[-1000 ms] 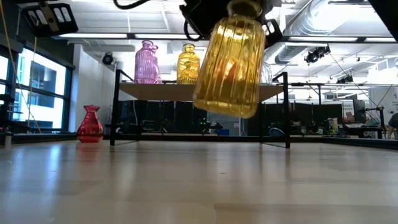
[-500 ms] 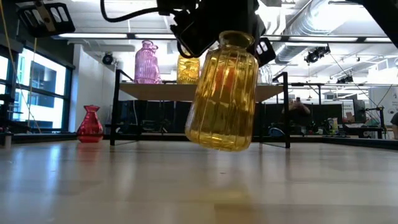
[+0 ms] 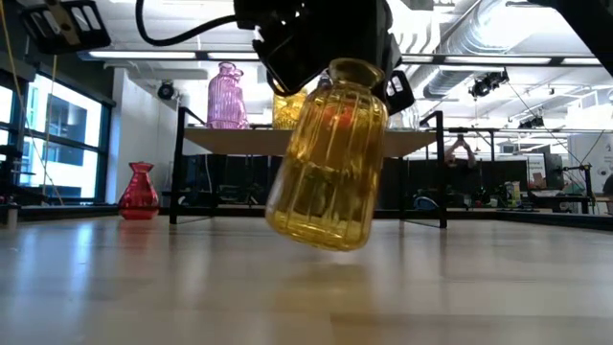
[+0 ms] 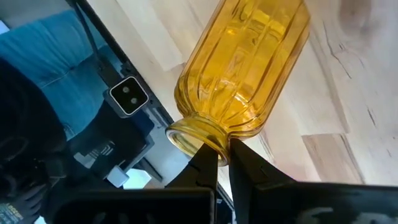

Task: Sort vases onto shelf
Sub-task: Put the yellow vase on the shelf aligned with the other yellow vases

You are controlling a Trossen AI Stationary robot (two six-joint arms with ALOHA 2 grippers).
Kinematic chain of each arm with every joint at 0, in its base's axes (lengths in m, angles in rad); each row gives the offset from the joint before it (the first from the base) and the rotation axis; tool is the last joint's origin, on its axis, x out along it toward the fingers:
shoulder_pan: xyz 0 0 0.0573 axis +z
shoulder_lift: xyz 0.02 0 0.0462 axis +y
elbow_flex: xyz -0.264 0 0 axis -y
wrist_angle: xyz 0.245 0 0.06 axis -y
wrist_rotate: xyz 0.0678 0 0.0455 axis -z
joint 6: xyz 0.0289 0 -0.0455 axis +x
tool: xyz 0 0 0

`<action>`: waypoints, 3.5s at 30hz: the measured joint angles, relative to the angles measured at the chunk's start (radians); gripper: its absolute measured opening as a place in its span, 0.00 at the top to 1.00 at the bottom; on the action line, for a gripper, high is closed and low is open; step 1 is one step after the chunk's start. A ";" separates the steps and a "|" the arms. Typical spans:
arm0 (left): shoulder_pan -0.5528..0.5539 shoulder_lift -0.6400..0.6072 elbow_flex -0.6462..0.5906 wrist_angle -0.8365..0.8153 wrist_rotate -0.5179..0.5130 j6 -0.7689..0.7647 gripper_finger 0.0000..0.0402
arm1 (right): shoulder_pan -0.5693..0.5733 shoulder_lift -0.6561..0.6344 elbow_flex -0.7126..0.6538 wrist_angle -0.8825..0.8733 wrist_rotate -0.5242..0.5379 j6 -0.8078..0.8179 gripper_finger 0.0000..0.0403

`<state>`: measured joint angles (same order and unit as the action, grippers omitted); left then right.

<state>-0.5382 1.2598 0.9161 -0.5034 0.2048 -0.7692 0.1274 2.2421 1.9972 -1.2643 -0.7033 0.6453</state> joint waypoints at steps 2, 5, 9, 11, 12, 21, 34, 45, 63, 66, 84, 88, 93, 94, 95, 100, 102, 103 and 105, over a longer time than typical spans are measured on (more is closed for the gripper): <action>-0.005 0.000 0.000 -0.001 0.001 0.001 0.87 | 0.000 0.000 0.000 0.001 0.009 -0.016 1.00; -0.012 0.000 0.000 -0.001 0.001 -0.002 0.87 | 0.000 0.000 0.000 0.000 0.041 -0.022 1.00; -0.016 0.000 0.000 -0.002 0.002 -0.004 0.87 | 0.000 0.000 0.000 0.000 0.044 -0.025 0.97; -0.017 0.000 0.000 -0.003 0.003 -0.004 0.87 | 0.000 0.000 0.000 0.002 0.044 -0.026 0.94; -0.017 0.000 0.000 -0.003 0.003 -0.004 0.87 | 0.000 0.000 0.000 0.002 0.045 -0.025 0.92; -0.020 0.001 0.000 -0.004 0.064 -0.014 0.87 | -0.003 -0.002 0.000 0.015 0.066 -0.016 0.84; -0.032 0.001 0.000 -0.006 0.064 -0.013 0.87 | -0.002 -0.002 0.000 0.017 0.040 -0.061 0.83; -0.032 0.001 0.000 -0.006 0.061 -0.013 0.87 | -0.002 -0.004 0.000 0.036 0.018 -0.076 0.83; -0.032 0.001 0.000 -0.006 0.061 -0.014 0.87 | -0.018 -0.008 0.095 -0.027 0.037 -0.106 0.83; -0.032 0.001 0.000 -0.006 0.061 -0.014 0.87 | -0.023 -0.008 0.187 -0.108 0.085 -0.116 0.83; 0.100 -0.043 0.000 -0.143 0.050 0.252 0.87 | -0.019 -0.374 0.262 -0.133 0.581 -0.131 0.83; 0.177 -0.104 0.000 -0.225 0.049 0.353 0.87 | -0.007 -0.502 0.261 -0.120 0.707 -0.182 0.83; 0.260 -0.176 0.000 -0.295 0.016 0.478 0.87 | 0.065 -0.657 0.259 -0.109 0.970 -0.208 0.83; 0.272 -0.187 0.000 -0.311 -0.008 0.496 0.87 | 0.090 -0.682 0.259 -0.110 1.033 -0.205 0.83; 0.285 -0.195 0.000 -0.326 -0.023 0.510 0.87 | 0.119 -0.709 0.259 -0.110 1.091 -0.204 0.83; 0.326 -0.217 0.000 -0.309 -0.042 0.543 0.87 | 0.325 -0.841 0.153 -0.106 1.382 -0.185 0.83; 0.335 -0.217 0.000 -0.312 -0.056 0.544 0.87 | 0.409 -0.902 0.053 -0.106 1.504 -0.134 0.83; 0.338 -0.219 0.000 -0.312 -0.063 0.542 0.87 | 0.446 -0.935 -0.008 -0.105 1.563 -0.097 0.83; 0.345 -0.220 0.000 -0.302 -0.084 0.533 0.87 | 0.516 -1.002 -0.142 -0.100 1.655 -0.008 0.83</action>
<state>-0.1928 1.0397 0.9161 -0.8051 0.1206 -0.2365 0.6436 1.2397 1.8552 -1.3645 0.9516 0.6374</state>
